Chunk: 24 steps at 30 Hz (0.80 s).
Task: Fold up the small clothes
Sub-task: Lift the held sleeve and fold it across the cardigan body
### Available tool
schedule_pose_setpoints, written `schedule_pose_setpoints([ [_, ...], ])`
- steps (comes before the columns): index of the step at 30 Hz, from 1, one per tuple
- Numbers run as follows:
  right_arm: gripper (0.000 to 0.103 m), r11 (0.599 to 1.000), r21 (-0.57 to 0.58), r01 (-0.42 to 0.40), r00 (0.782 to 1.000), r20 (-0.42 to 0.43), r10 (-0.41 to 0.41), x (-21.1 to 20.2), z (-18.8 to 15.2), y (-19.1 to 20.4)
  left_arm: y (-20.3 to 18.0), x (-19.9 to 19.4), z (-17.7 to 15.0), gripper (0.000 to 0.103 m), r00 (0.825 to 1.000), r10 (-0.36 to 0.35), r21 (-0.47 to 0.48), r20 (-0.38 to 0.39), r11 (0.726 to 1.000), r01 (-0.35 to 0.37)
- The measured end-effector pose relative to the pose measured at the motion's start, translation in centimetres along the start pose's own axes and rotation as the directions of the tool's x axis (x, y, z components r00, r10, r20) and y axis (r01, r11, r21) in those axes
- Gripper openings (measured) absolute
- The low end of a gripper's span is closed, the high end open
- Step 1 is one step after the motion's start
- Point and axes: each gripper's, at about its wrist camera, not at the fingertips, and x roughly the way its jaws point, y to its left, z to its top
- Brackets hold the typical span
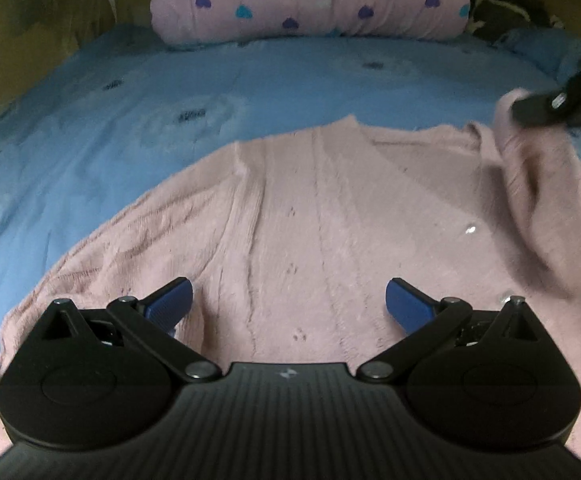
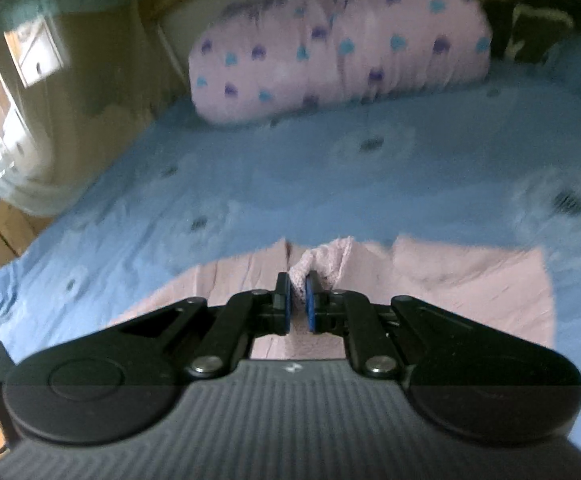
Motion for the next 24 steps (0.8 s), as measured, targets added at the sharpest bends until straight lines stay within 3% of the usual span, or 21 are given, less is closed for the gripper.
schedule_pose_setpoints([
  [7,0.014,0.999,0.021,-0.048,0.996,-0.069,0.049,5.0,-2.3,0.7,-0.5,0.3,-0.2,0.103,1.0,-0.001,0.037,0.022,0.999,0.0],
  [13,0.014,1.0,0.016,-0.02,0.999,-0.044,0.02,4.0,-1.9,1.0,-0.7,0.3,-0.7,0.103,1.0,-0.016,0.052,0.024,0.999,0.015],
  [14,0.018,1.0,0.009,-0.013,0.999,-0.03,0.014,3.5,-1.8,0.8,-0.8,0.2,-0.8,0.103,0.999,-0.021,0.05,0.025,0.999,0.02],
  [16,0.042,1.0,0.002,0.001,1.0,0.009,-0.002,1.8,-1.7,0.3,-0.9,0.1,-0.8,0.103,0.999,-0.042,0.048,0.026,0.998,0.04],
  [17,0.06,1.0,-0.001,0.008,0.999,0.034,-0.008,0.9,-1.7,0.1,-1.0,0.1,-0.9,0.103,0.998,-0.05,0.047,0.027,0.998,0.049],
  [18,0.064,1.0,-0.006,0.015,0.998,0.062,-0.014,-0.1,-1.8,-0.3,-1.0,0.0,-0.9,0.103,0.998,-0.06,0.046,0.027,0.997,0.059],
  [24,0.064,0.998,0.015,0.058,0.989,0.134,-0.06,-3.7,-3.0,-2.9,-2.0,-0.5,-1.1,0.103,0.996,-0.083,0.049,0.032,0.995,0.081],
])
